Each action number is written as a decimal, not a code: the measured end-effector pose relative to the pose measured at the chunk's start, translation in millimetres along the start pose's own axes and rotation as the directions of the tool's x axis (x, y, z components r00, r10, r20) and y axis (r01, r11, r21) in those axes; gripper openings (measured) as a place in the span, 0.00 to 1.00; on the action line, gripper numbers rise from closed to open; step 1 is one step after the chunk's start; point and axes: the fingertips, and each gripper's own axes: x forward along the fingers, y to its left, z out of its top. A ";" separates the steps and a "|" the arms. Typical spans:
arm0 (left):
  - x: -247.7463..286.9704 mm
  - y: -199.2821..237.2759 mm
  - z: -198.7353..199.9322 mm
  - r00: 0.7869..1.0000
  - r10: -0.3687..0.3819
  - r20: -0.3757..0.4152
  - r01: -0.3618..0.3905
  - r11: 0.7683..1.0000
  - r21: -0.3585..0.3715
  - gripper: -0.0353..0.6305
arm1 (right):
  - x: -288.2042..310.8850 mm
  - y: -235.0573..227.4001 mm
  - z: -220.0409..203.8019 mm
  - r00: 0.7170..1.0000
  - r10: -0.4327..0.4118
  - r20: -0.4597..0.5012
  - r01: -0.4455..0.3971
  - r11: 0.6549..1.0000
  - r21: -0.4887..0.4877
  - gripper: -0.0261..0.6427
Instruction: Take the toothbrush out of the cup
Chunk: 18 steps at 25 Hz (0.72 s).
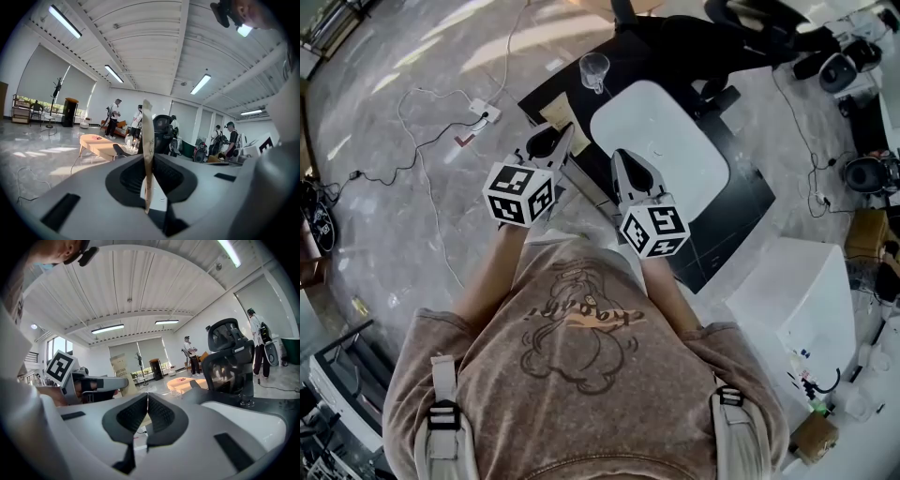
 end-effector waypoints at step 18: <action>-80.1 -18.6 -28.9 0.998 -0.063 -0.023 0.063 0.998 0.007 0.14 | -32.4 61.7 -11.5 1.000 -0.018 0.014 0.018 1.000 -0.005 0.06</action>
